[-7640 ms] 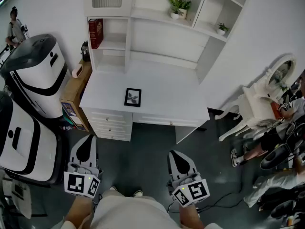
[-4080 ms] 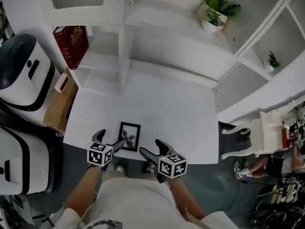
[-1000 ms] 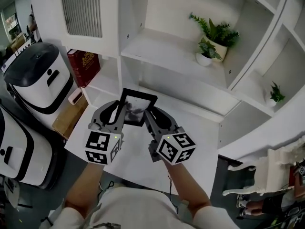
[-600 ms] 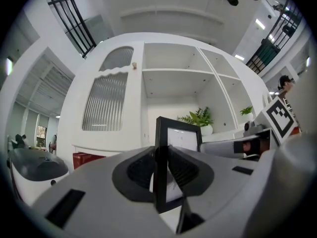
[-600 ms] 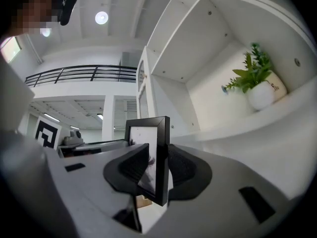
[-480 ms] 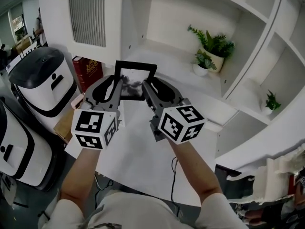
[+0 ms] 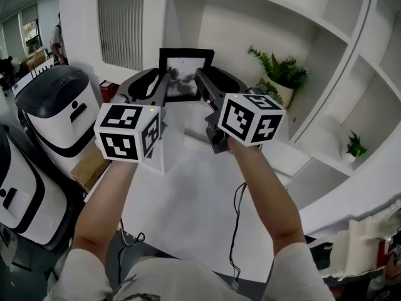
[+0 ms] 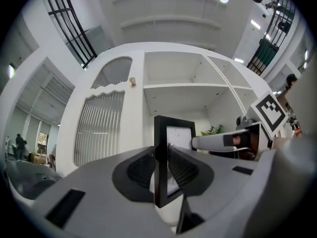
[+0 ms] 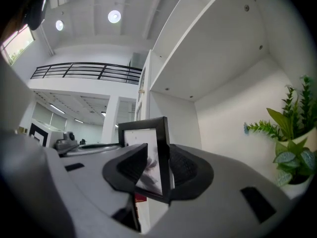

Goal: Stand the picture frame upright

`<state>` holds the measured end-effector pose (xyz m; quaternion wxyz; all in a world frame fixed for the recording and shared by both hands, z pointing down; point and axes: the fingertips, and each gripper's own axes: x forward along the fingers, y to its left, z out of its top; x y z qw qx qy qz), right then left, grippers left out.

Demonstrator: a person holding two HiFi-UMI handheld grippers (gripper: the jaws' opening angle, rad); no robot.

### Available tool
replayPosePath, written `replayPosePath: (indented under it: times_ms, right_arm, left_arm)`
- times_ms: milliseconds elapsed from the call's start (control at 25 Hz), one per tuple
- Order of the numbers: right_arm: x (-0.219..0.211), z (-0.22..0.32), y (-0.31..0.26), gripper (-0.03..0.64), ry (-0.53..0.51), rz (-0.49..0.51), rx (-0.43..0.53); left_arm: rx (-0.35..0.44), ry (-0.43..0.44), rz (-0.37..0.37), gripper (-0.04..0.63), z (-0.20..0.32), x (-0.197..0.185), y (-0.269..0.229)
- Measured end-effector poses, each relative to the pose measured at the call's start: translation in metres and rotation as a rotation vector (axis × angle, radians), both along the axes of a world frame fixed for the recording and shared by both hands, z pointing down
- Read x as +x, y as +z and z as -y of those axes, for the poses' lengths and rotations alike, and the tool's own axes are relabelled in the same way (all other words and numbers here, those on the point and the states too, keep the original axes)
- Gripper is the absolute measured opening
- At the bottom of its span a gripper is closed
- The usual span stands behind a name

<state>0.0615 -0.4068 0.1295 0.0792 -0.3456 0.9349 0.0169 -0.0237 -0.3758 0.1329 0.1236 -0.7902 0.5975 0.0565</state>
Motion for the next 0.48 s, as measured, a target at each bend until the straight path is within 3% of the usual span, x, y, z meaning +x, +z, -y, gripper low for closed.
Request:
replayPosePath:
  times_ms: [480]
  right_arm:
    - [-0.014, 0.068, -0.007, 0.144, -0.076, -0.037, -0.134]
  left_arm:
    - [-0.054, -0.028, -0.039, 0.087, 0.044, 0.000, 0.001]
